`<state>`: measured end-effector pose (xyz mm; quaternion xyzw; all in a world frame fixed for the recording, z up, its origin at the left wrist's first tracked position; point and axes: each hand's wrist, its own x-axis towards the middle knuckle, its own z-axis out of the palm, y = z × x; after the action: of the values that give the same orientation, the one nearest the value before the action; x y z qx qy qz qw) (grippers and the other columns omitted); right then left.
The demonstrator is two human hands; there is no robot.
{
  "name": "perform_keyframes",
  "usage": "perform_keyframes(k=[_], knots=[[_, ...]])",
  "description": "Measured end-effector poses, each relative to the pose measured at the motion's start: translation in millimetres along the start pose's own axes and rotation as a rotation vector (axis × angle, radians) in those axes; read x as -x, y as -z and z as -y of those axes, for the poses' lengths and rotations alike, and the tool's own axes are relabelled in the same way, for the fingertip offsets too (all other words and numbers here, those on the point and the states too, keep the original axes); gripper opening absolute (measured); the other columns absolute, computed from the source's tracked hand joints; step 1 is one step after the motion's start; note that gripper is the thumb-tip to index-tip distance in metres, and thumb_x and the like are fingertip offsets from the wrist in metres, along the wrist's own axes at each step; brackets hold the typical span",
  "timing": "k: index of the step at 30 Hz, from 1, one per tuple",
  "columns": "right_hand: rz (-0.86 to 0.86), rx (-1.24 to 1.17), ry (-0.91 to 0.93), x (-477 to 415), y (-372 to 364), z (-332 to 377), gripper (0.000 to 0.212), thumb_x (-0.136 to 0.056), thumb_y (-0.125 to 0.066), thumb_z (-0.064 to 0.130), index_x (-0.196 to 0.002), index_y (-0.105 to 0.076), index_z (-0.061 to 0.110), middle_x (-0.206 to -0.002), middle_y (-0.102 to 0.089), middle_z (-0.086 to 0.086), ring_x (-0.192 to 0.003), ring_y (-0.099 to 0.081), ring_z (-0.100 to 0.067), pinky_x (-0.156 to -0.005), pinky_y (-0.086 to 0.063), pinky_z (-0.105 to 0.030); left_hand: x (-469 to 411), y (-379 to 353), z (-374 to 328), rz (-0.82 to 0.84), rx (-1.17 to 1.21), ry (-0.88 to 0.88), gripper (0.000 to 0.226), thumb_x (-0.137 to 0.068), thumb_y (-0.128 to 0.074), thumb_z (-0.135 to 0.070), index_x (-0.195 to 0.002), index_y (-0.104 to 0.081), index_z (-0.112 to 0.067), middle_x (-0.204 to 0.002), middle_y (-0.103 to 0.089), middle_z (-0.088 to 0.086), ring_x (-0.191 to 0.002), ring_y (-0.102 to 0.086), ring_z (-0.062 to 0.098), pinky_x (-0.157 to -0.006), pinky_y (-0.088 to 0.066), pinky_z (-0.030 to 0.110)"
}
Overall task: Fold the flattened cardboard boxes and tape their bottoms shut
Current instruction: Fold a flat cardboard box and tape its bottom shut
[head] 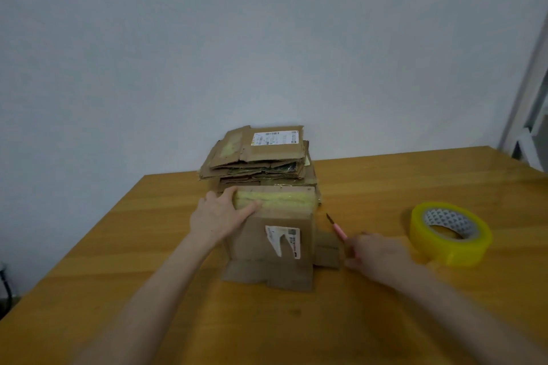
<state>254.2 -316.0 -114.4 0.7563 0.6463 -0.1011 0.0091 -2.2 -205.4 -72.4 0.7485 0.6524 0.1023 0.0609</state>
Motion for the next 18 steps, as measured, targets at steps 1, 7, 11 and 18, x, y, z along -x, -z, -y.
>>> perform_keyframes(k=[1, 7, 11, 18], knots=[[-0.062, -0.014, -0.013, 0, 8, -3, 0.036, -0.094, -0.047, 0.043, -0.127, -0.052, 0.029, -0.116, -0.051, -0.001, -0.104, -0.055, -0.021, -0.082, -0.047, -0.03, 4, 0, -6, 0.006, -0.037, 0.005, 0.088, -0.076, -0.027, -0.083, -0.146, -0.027, -0.03, -0.132, -0.045, 0.017, -0.122, -0.044, 0.032, -0.094, -0.044, 0.043], [-0.365, -0.533, 0.148, -21, 35, 74, 0.066, -0.096, -0.033, 0.049, -0.149, -0.016, 0.015, -0.156, -0.017, -0.003, -0.143, -0.017, -0.02, -0.114, -0.024, -0.041, 4, 5, -18, -0.012, 0.029, -0.05, 0.081, -0.083, -0.038, -0.072, -0.131, -0.041, -0.007, -0.134, -0.041, 0.016, -0.118, -0.046, 0.027, -0.096, -0.045, 0.04], [-0.342, -0.517, 0.01, -39, 14, 95, 0.068, -0.1, -0.024, 0.043, -0.149, 0.008, 0.009, -0.157, 0.011, -0.01, -0.145, 0.0, -0.027, -0.118, -0.012, -0.04, 7, -5, -19, 0.005, 0.171, -0.082, 0.076, -0.093, -0.04, -0.057, -0.142, -0.029, 0.0, -0.14, -0.044, 0.017, -0.125, -0.045, 0.029, -0.102, -0.04, 0.04], [-0.16, -1.001, -0.087, -45, 13, 73, 0.063, -0.098, -0.039, 0.04, -0.146, -0.015, 0.008, -0.108, -0.058, -0.008, -0.095, -0.061, -0.022, -0.083, -0.054, -0.041, 8, -4, -11, 0.081, 0.581, 0.119, 0.047, -0.1, -0.036, -0.043, -0.125, -0.05, -0.006, -0.12, -0.058, 0.01, -0.105, -0.055, 0.025, -0.086, -0.049, 0.039]])
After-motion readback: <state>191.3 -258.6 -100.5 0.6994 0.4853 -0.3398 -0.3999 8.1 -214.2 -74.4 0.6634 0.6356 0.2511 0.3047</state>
